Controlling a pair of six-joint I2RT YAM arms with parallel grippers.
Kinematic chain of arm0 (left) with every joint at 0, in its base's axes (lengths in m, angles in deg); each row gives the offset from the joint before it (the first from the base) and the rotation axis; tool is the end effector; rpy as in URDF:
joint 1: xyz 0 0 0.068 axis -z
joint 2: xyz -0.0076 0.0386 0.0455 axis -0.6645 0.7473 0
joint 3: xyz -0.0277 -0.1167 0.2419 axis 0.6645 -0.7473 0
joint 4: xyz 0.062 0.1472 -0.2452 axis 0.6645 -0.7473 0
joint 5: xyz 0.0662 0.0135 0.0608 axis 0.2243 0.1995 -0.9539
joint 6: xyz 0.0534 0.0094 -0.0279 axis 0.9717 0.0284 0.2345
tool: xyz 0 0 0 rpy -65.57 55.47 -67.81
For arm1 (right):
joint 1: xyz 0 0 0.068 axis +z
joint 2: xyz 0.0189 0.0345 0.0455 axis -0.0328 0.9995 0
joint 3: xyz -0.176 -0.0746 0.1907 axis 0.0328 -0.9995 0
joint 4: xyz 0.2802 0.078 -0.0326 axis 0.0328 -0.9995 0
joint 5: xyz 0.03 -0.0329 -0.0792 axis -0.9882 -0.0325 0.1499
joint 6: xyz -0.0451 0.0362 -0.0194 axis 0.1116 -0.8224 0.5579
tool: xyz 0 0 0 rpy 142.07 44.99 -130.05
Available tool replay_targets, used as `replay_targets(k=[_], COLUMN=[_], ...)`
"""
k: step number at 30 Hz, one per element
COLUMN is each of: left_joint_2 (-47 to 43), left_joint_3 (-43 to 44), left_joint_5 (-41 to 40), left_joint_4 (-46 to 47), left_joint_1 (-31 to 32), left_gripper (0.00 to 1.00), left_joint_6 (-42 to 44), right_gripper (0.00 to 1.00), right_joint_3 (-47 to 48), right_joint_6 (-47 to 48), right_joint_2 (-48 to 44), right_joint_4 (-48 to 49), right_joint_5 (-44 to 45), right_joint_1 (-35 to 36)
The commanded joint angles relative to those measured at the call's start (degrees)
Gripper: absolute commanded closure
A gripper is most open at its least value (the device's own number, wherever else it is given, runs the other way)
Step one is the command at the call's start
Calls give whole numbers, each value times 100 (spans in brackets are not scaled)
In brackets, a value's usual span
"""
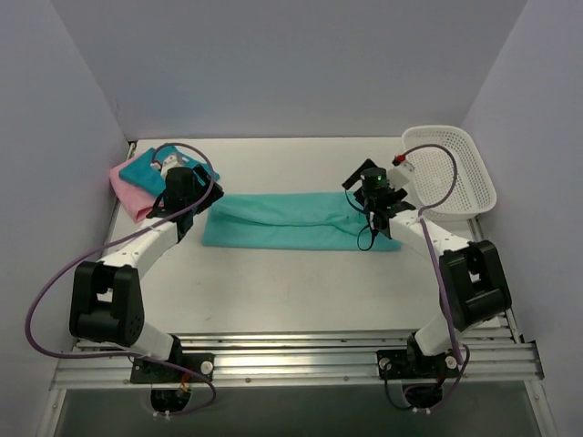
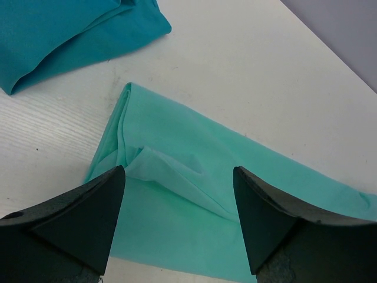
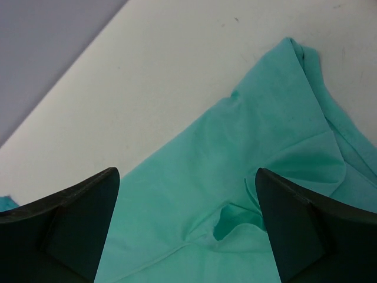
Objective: Fold and stack the t-shirts
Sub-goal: Fold the other side of the tshirt into a rectangle
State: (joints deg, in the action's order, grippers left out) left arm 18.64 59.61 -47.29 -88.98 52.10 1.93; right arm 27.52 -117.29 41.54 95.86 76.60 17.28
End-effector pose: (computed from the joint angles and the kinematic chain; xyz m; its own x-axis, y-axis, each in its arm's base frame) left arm 0.3714 -0.0615 0.2230 -0.4101 -0.5872 -0.6979 -0.2903 0.8094 -0.5105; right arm 0.3746 0.1128 0.2407 -0.1681 0.6816 -0.7121 0.2151 0.7304 0.6483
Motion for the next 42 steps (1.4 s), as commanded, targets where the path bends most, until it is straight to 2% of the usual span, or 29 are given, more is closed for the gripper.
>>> replay_targets(k=[1,9,21,24,25,27,28,30,35,38,39,42], left_joint_2=[-258,-259,-566,-601,-601,-601,-610,-628,-803,-874,-882,-891], left_joint_3=[66,-75,-259,-268,-260,-268,-268,-277,-312,-321,-330,-347], left_joint_5=[-50,117,135,126,126,117,117,117,109,82,82,73], left_joint_4=[85,295,287,278,278,261,252,234,199,164,164,181], left_joint_1=[9,18,9,9,9,0,0,0,0,0,0,0], left_gripper=[18,18,19,19,19,19,19,19,19,19,19,19], left_joint_6=[135,144,223,249,250,258,258,267,285,293,302,302], right_gripper=[5,12,19,33,47,63,68,75,82,92,99,100], right_joint_3=[22,-400,-549,-497,-497,-488,-488,-505,-611,-655,-664,-681], right_joint_6=[-127,-277,-348,-348,-356,-348,-339,-339,-339,-339,-339,-339], right_joint_2=[328,698,1067,1199,1225,1296,1305,1340,1305,1252,1243,1191], right_joint_4=[42,324,447,491,491,500,491,491,491,473,456,429], right_joint_5=[-64,-205,-161,-196,-205,-232,-232,-214,-214,-205,-205,-197], right_joint_1=[-17,-17,-26,-26,-26,-26,-35,-35,-96,-114,-131,-132])
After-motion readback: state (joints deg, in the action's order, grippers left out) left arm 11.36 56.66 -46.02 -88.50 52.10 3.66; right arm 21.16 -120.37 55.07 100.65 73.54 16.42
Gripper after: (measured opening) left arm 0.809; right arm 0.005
